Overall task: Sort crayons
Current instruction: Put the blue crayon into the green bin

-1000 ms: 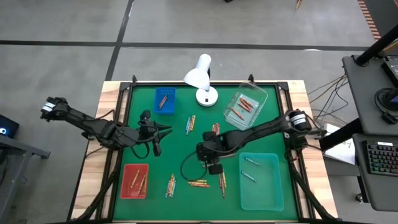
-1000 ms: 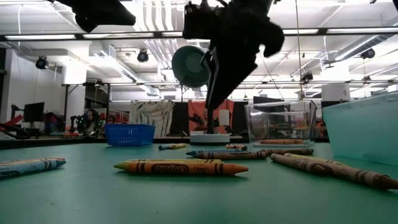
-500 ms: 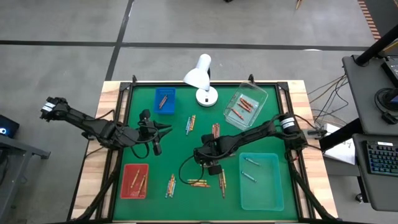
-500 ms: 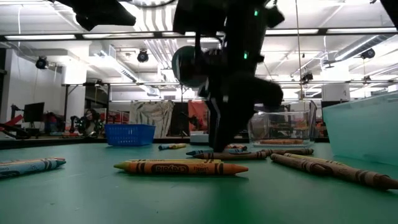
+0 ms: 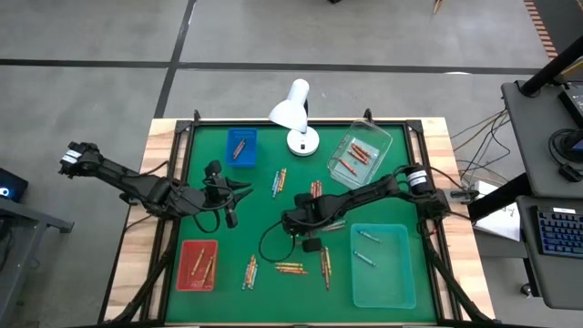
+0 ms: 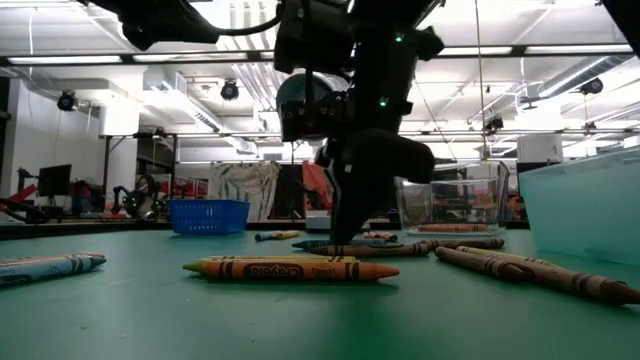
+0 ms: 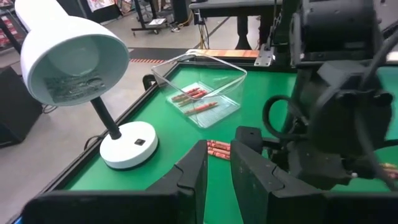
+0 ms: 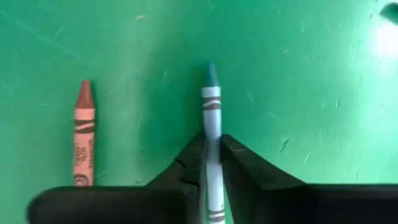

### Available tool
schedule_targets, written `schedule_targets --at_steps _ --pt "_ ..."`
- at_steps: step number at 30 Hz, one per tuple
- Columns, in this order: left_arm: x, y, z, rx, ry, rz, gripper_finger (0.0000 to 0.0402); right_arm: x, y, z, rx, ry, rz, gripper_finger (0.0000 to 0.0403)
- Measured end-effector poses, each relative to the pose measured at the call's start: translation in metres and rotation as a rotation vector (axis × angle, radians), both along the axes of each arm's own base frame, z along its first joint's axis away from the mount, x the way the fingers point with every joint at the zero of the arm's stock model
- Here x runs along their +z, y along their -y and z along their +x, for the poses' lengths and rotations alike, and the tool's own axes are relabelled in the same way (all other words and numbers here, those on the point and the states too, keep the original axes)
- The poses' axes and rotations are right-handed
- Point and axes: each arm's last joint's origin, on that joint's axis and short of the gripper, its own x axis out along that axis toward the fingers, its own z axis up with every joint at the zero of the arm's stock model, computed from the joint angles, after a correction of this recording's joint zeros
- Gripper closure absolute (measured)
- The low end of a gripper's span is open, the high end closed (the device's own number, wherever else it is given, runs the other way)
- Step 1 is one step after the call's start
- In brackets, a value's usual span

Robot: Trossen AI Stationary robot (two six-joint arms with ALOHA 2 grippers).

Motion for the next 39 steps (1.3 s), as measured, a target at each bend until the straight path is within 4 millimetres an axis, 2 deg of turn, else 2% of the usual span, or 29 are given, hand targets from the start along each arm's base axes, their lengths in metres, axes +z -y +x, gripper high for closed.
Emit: schedule_targets --at_steps 3,12,17,27,39 --pt "0.001 0.0 0.0 0.004 0.011 -0.017 0.0349 0.0 0.005 0.002 0.021 0.011 0.019 0.0389" --pt "0.0 0.0 0.0 0.006 0.009 -0.021 0.0349 0.009 0.008 0.002 -0.002 0.029 0.031 0.039" --pt "0.0 0.0 0.0 0.006 0.012 -0.025 0.0349 0.028 0.008 -0.002 -0.029 0.07 0.047 0.039" --pt "0.001 0.0 0.0 0.006 0.017 -0.027 0.0349 0.084 0.008 -0.02 -0.083 0.172 0.11 0.039" --pt "0.0 0.0 0.0 0.004 0.011 -0.019 0.0349 0.12 -0.004 -0.05 -0.149 0.15 0.197 0.039"
